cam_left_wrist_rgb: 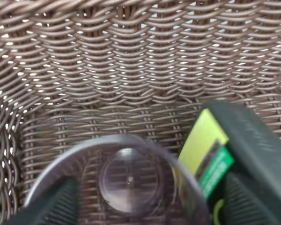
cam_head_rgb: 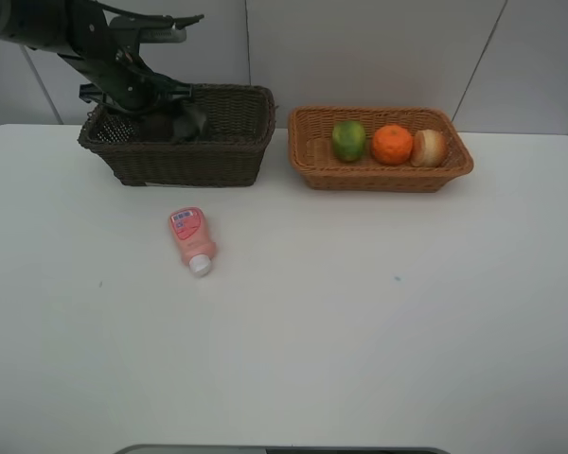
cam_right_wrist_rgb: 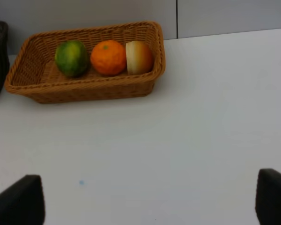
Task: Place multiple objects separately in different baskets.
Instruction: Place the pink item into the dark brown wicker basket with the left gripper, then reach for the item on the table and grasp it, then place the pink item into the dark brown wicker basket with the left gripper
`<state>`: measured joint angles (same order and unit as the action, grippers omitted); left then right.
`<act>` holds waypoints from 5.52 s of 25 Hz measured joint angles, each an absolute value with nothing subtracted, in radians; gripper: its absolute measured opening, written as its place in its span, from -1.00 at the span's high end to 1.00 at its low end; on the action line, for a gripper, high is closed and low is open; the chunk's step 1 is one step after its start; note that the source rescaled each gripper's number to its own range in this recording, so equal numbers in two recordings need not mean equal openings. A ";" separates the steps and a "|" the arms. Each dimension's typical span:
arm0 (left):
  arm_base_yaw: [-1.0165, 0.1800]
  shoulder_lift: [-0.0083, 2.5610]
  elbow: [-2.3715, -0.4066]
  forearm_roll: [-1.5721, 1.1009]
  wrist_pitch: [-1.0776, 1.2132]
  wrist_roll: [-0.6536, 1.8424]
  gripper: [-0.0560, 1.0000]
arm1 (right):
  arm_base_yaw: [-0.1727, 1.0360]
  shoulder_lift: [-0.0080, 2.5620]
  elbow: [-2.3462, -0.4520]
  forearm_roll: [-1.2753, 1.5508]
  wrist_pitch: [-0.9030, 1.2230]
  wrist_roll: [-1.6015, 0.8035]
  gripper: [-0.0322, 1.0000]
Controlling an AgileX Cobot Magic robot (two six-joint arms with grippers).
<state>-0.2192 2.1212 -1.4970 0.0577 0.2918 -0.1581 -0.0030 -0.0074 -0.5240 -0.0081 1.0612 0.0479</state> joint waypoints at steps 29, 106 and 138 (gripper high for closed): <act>-0.458 1.840 -1.286 0.077 0.656 -0.389 -0.99 | -0.003 -0.007 -0.524 -0.008 1.061 0.048 -0.99; -0.492 2.064 -1.135 0.088 0.461 -0.939 -0.28 | -0.003 -0.007 -0.524 -0.008 1.061 0.048 -0.99; -0.391 1.789 -1.133 0.172 -0.261 -0.063 -0.28 | -0.003 -0.007 -0.524 -0.008 1.061 0.048 -0.99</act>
<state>-0.3908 1.7891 -1.1330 0.1716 -0.2608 -0.0629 -0.0030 -0.0074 -0.5240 -0.0081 1.0612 0.0479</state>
